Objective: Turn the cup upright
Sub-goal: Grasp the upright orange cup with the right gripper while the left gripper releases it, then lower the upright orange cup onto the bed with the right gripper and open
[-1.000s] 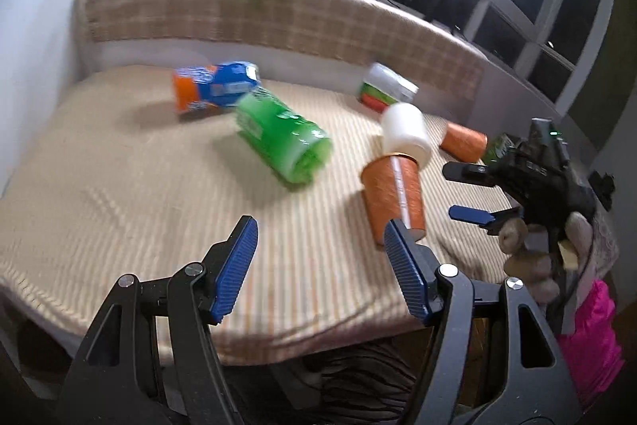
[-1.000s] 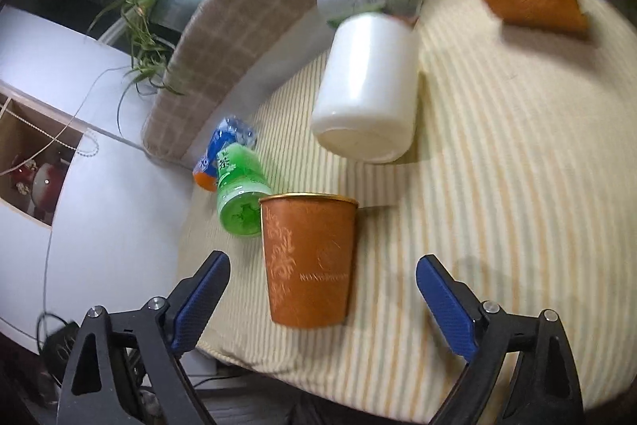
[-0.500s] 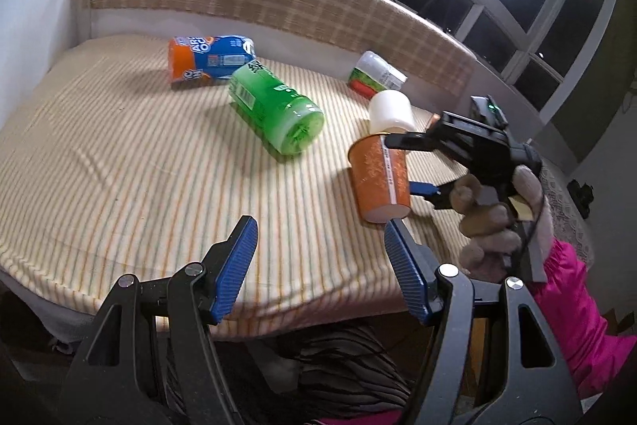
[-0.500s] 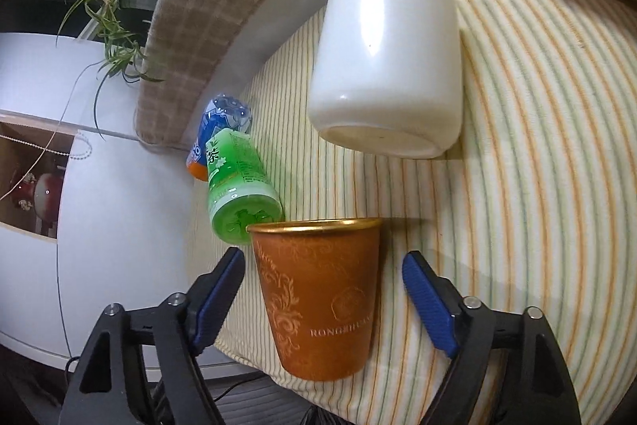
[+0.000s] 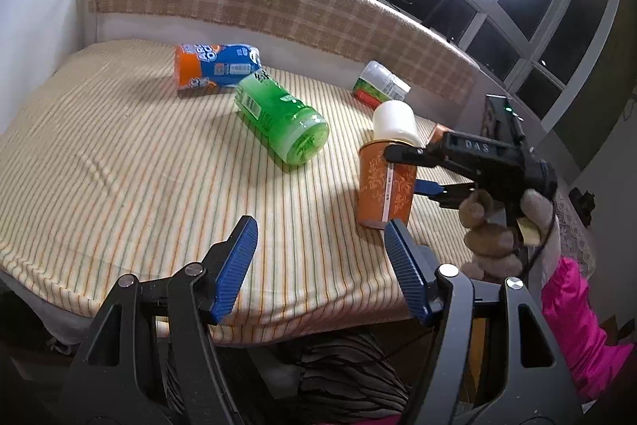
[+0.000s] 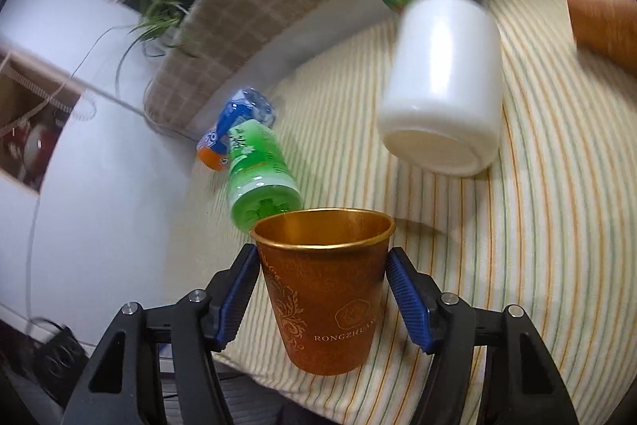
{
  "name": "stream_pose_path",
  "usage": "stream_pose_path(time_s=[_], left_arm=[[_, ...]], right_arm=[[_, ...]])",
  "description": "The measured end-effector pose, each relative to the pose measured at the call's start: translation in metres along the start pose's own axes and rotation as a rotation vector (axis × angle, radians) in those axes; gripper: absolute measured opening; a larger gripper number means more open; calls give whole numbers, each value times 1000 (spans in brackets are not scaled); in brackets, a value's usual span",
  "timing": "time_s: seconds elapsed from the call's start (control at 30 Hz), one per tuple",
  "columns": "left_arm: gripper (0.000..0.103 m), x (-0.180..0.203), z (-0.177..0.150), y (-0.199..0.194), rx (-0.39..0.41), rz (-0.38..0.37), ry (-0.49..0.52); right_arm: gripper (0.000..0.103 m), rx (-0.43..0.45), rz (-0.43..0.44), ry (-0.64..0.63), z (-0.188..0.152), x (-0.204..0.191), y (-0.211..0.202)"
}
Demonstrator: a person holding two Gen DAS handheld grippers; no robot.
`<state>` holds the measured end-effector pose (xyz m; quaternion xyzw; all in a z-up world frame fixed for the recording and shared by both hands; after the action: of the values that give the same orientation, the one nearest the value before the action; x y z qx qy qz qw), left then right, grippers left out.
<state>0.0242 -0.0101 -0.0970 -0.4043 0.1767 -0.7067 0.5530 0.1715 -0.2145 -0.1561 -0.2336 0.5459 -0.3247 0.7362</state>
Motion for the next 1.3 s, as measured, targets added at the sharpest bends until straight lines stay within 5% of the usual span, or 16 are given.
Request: stream_pose_path(time_s=[0.2,0.4,0.8,1.3], left_arm=[[68,-1,3,-5,26,24,6],[68,1,3,-7,41,34,17],[68,-2,5,-15,65,47,21],[68,2,3,-13,58,37,22]], right_arm=[[68,149,-176,-194,-6,-24,-11],[67,230,-257,-304,-9,-36,-9],[67,313,-349,-398,-12,-46,3],[67,305,-366,-426,-41,-45,-9]])
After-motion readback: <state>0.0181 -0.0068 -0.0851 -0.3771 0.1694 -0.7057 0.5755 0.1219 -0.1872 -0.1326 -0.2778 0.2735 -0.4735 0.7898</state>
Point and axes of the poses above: each gripper's, at about its wrist camera, not at the fingertips, and y roughly the way its jaws point, x to its right, z to its top, the point moved 4 cm from there along y, roughly the way its jaws point, and after that the axes turned 5 degrees about -x, right-handed, at the moved point
